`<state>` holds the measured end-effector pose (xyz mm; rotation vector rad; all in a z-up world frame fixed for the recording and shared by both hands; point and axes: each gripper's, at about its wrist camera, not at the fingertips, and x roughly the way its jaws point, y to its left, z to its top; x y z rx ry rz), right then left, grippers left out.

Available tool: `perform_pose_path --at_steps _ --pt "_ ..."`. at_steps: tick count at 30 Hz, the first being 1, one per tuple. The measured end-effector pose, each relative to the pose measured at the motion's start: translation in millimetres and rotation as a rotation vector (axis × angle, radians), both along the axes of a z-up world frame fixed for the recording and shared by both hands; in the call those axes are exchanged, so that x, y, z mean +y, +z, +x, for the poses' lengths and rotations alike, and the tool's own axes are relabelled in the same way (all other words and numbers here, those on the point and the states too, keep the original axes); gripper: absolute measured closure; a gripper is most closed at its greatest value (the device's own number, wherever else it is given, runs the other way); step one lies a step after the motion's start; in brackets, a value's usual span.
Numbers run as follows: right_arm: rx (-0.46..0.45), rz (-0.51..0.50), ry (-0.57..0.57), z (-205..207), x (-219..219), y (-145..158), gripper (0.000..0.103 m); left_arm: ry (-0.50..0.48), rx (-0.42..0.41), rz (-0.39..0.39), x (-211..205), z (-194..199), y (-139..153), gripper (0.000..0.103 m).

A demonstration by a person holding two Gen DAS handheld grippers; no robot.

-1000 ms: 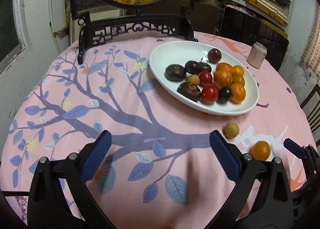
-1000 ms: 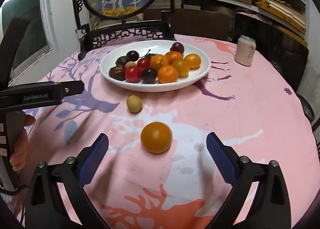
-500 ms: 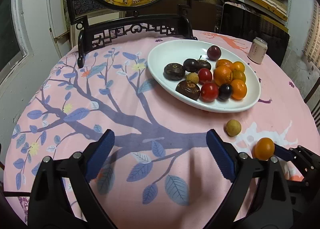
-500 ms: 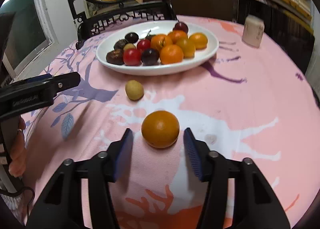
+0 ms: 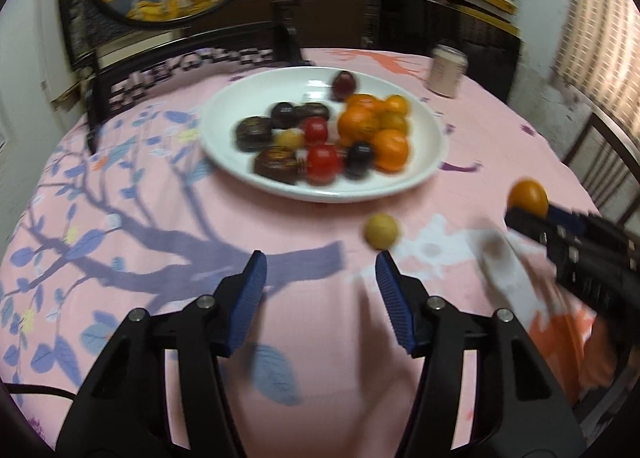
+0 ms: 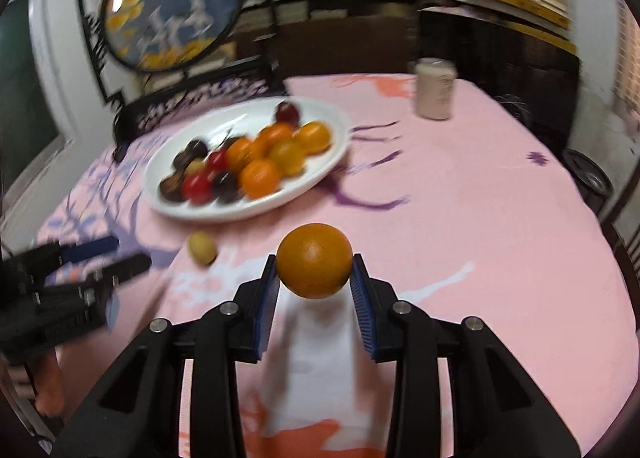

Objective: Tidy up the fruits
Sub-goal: 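Grasp the last orange with the right tool while the left tool grasps a small yellow fruit, then carry the orange and yellow fruit onto the white plate and release both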

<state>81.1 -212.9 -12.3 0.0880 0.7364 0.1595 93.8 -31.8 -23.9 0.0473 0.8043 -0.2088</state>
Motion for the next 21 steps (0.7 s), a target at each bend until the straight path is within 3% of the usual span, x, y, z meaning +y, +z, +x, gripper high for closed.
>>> perform_pose_path --at_steps 4,9,14,21 --pt "-0.004 0.026 -0.017 1.0 -8.9 3.8 0.067 -0.056 -0.017 0.036 -24.0 1.2 -3.4 0.045" --pt "0.007 0.033 -0.03 2.7 -14.3 3.2 0.067 -0.054 0.036 0.05 -41.1 22.4 -13.6 0.046" --pt "0.02 0.063 -0.042 4.0 -20.6 2.5 0.067 -0.062 0.074 0.06 -52.8 39.4 -22.4 0.067" --pt "0.035 0.068 -0.032 5.2 -18.4 -0.4 0.067 -0.044 0.061 0.089 -57.9 47.0 -25.1 0.072"
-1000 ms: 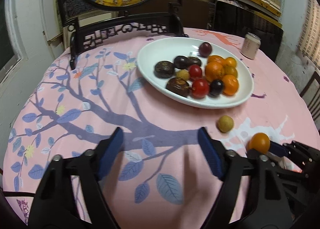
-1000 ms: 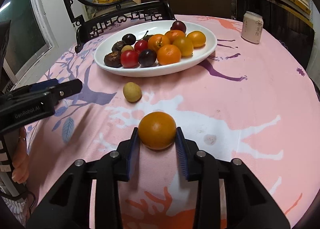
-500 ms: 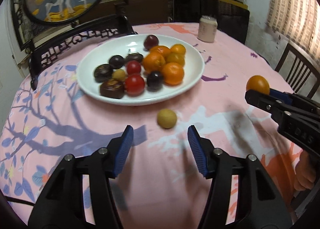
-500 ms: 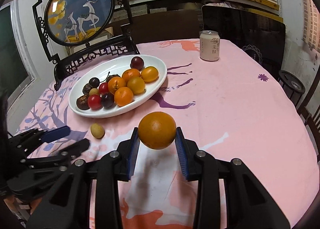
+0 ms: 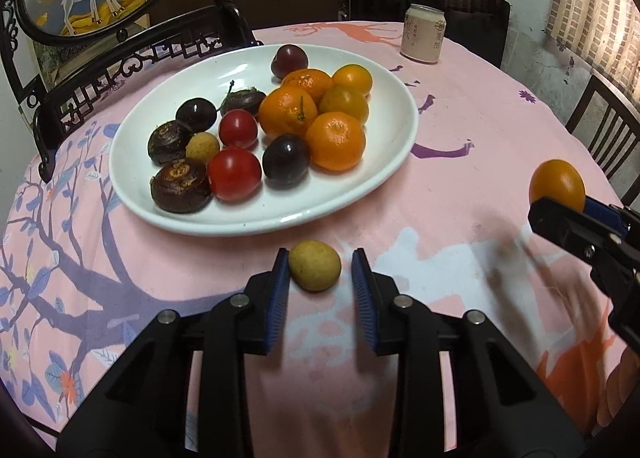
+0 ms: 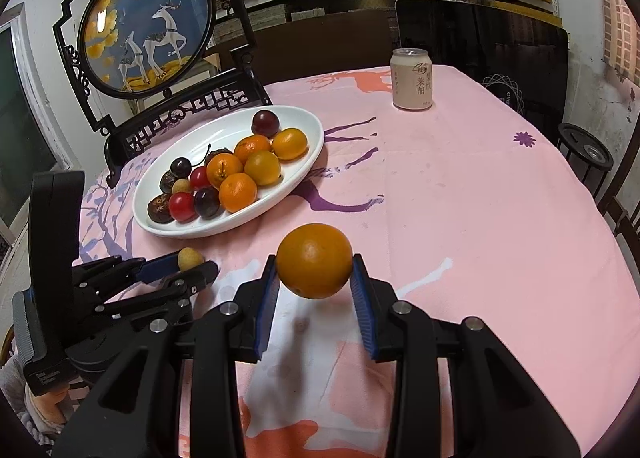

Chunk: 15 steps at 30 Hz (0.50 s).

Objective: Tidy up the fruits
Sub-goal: 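Carry the orange and yellow fruit onto the white plate and release both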

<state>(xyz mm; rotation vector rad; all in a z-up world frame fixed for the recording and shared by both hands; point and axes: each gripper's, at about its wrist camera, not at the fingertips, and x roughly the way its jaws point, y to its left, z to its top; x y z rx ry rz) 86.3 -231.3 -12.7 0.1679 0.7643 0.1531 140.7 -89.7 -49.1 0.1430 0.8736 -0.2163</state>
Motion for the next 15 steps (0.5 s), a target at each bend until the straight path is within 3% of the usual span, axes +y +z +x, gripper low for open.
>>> perform_pose_path --at_steps 3,10,15 --pt "0.01 -0.002 0.002 1.7 1.1 -2.8 0.067 -0.003 -0.014 0.006 -0.3 -0.7 0.4 0.078" --pt "0.034 0.011 0.021 3.6 2.3 -9.7 0.067 -0.005 -0.068 -0.018 14.7 -24.1 16.5 0.078" --pt "0.013 0.012 0.036 0.4 5.8 -7.6 0.067 0.073 -0.186 -0.046 41.3 -51.2 45.4 0.078"
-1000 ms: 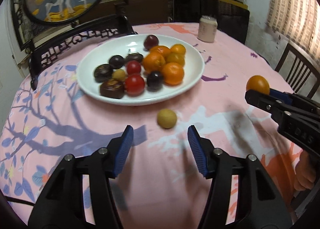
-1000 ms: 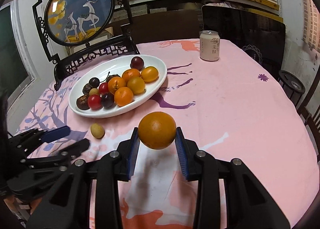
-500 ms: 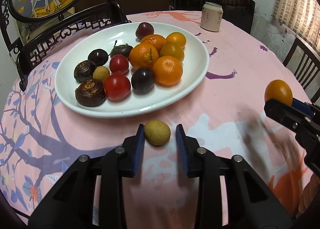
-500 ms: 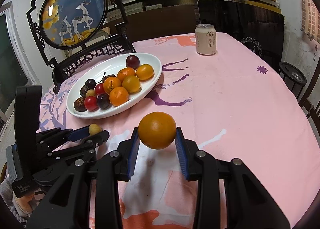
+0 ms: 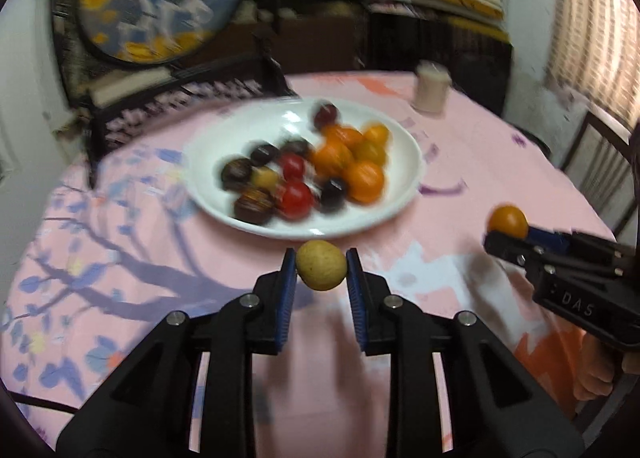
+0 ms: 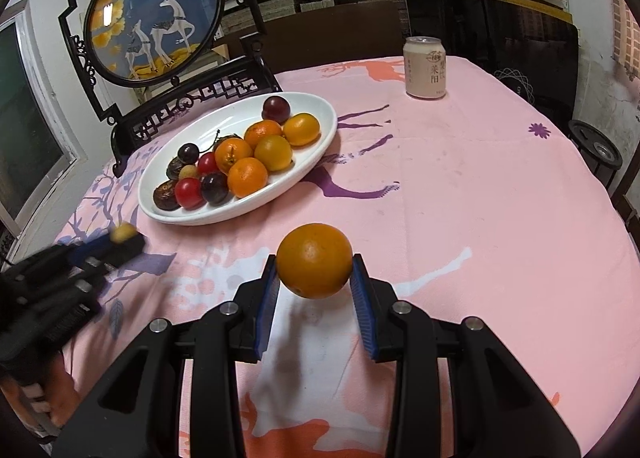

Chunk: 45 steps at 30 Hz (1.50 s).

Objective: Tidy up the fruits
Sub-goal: 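Carry the orange and yellow fruit onto the white plate and release both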

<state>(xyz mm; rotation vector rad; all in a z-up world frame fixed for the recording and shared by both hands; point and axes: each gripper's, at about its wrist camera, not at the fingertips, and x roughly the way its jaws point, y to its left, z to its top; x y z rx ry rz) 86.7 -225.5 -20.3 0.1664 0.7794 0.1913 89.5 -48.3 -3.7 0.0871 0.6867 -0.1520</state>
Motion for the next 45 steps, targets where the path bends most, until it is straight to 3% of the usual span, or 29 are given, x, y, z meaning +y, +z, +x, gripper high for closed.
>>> perform_pose_path --at_steps 8,16,24,30,37,45 --pt "-0.023 -0.001 0.004 -2.6 2.3 1.4 0.067 0.12 -0.041 -0.018 30.5 0.4 8.9 0.078" --pt "-0.089 -0.002 0.046 -13.7 11.4 13.3 0.067 0.154 -0.078 0.004 36.1 -3.6 14.3 0.078" --pt "-0.1 0.018 0.062 -16.4 14.2 18.3 0.067 0.153 -0.072 -0.001 36.8 -1.0 14.0 0.078" --pt "-0.103 0.012 0.087 0.0 22.3 32.1 0.067 0.166 -0.039 0.012 40.5 26.2 15.5 0.078" --pt "-0.125 -0.031 0.117 41.6 42.0 52.4 0.067 0.174 -0.059 0.061 35.4 69.2 28.1 0.078" --pt "-0.092 -0.009 0.136 92.9 55.9 44.0 0.067 0.165 -0.028 0.046 29.9 125.1 22.1 0.078"
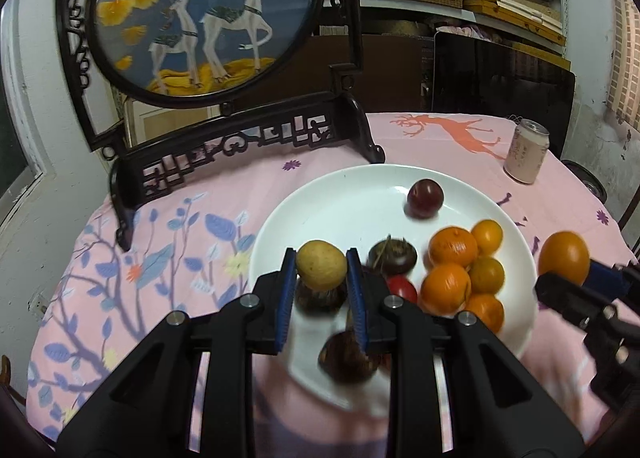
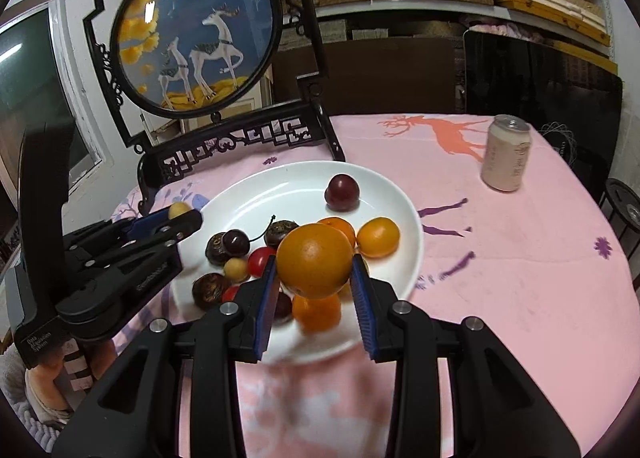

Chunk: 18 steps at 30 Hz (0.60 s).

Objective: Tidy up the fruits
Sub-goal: 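Carry the orange and yellow fruit onto the white plate and release both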

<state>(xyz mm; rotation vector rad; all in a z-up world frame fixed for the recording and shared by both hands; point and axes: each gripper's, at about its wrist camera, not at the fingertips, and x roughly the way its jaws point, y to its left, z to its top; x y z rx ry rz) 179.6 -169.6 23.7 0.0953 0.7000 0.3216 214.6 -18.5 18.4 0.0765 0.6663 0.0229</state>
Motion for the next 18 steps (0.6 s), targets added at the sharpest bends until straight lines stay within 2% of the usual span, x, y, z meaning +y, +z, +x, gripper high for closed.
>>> perform_pose_path --at_steps 6,7,8,9,12,18 --pt "0.032 -0.011 0.003 30.1 4.8 -14.6 0.066 -0.013 0.037 -0.019 -4.2 38.8 -14.6 0.077" --pt "0.042 -0.011 -0.001 33.7 4.4 -18.1 0.066 -0.009 0.034 -0.02 -4.9 41.7 -16.5 0.069" --pt "0.052 -0.01 -0.004 36.7 4.1 -22.0 0.066 -0.006 0.032 -0.021 -6.0 43.4 -18.1 0.055" --pt "0.063 -0.01 -0.005 39.2 3.3 -26.6 0.066 -0.004 0.03 -0.027 -6.7 45.9 -20.5 0.05" --pt "0.067 -0.009 -0.006 41.6 2.3 -34.7 0.066 -0.02 0.05 -0.042 -6.2 48.6 -25.3 0.047" --pt "0.06 -0.007 -0.001 38.5 4.2 -30.6 0.066 -0.014 0.046 -0.053 -1.5 43.7 -22.7 0.027"
